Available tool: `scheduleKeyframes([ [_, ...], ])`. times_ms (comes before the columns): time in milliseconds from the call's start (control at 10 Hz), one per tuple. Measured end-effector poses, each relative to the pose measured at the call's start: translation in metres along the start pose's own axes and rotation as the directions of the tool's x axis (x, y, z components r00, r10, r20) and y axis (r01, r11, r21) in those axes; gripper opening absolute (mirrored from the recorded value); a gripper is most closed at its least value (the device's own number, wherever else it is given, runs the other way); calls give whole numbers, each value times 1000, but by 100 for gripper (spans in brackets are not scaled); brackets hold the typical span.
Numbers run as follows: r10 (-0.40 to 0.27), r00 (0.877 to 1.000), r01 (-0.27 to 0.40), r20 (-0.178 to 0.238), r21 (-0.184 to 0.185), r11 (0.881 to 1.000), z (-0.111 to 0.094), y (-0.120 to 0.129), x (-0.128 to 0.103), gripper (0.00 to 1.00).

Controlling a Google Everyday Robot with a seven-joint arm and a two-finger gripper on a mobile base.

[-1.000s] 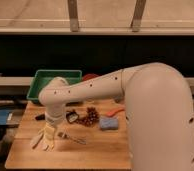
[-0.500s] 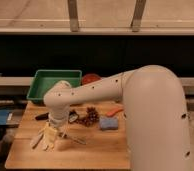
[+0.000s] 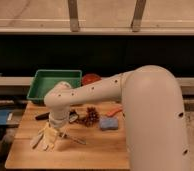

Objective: Place fork in red bowl

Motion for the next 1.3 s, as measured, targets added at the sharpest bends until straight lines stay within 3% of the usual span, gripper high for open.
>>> scheduleKeyframes([
  [300,2,1000,-2,-6,1,1000,0,0,-1,72],
  [1300,47,999,-47,-18,-34,998,33,-7,13,72],
])
